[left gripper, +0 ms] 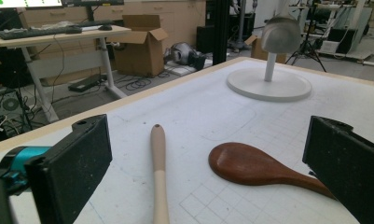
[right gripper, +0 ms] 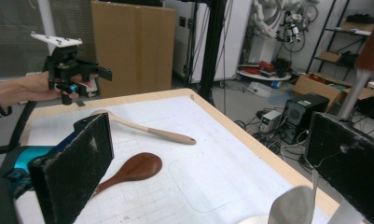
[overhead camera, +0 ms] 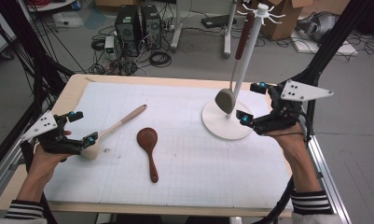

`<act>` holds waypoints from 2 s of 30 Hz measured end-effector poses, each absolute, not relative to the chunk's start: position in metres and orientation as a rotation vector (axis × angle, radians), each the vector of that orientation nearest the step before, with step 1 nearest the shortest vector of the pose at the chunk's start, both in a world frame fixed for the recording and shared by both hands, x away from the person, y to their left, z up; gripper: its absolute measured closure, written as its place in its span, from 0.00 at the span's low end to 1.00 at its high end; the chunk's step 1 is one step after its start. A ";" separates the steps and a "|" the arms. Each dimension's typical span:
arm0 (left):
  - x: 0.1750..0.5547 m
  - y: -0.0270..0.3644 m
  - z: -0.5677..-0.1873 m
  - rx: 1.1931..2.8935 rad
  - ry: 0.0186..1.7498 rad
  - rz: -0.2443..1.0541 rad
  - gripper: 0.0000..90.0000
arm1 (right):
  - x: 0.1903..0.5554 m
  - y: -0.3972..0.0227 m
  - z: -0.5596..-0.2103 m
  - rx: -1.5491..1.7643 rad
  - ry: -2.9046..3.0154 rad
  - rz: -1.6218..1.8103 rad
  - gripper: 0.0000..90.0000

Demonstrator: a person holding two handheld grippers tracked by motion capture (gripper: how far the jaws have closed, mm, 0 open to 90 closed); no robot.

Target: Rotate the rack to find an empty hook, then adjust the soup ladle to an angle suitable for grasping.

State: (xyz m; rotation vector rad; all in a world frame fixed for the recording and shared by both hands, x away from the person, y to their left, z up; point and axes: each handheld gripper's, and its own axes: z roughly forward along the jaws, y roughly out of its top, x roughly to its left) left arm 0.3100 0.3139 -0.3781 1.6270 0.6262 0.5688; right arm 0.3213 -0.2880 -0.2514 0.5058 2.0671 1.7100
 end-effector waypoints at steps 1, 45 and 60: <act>0.310 0.314 -0.378 1.628 0.624 0.569 0.02 | 0.320 -0.289 -0.257 0.509 2.063 1.714 0.00; 0.305 0.313 -0.379 1.637 0.593 0.562 0.02 | 0.307 -0.276 -0.363 0.601 2.036 1.781 0.00; 0.308 0.308 -0.370 1.707 0.604 0.552 0.02 | 0.308 -0.278 -0.363 0.618 2.042 1.796 0.00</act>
